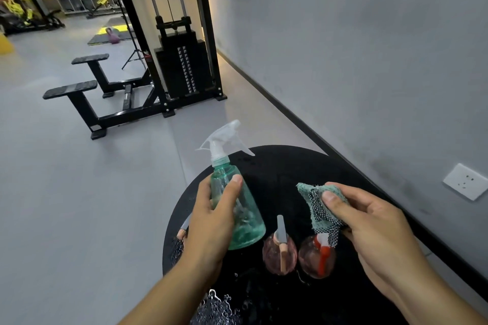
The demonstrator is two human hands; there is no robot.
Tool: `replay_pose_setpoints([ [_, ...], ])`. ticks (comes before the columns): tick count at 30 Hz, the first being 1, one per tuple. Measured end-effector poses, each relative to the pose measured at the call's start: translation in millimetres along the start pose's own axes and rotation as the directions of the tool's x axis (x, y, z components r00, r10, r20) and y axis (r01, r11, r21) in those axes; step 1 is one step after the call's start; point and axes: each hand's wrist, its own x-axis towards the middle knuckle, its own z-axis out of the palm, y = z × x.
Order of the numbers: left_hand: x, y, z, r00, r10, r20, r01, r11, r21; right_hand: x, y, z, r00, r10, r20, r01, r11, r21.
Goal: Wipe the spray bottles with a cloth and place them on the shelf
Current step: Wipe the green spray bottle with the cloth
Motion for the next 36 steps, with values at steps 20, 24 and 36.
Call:
replay_pose_setpoints([
  [20, -8.6, -2.4, 3.2, 0.933, -0.003, 0.36, 0.03, 0.997, -0.07, 11.0, -1.4, -11.3, 0.996, -0.071, -0.057, 0.067, 0.996, -0.061],
  [24, -11.4, -1.3, 4.8, 0.95, 0.074, 0.304, -0.064, 0.997, -0.043, 10.8, -0.7, -13.3, 0.993, -0.102, -0.05, 0.097, 0.991, -0.094],
  [36, -8.6, -6.5, 2.7, 0.936, -0.037, 0.35, 0.045, 0.999, -0.013, 3.6, -8.9, -16.8, 0.984, -0.17, -0.056, 0.162, 0.979, -0.121],
])
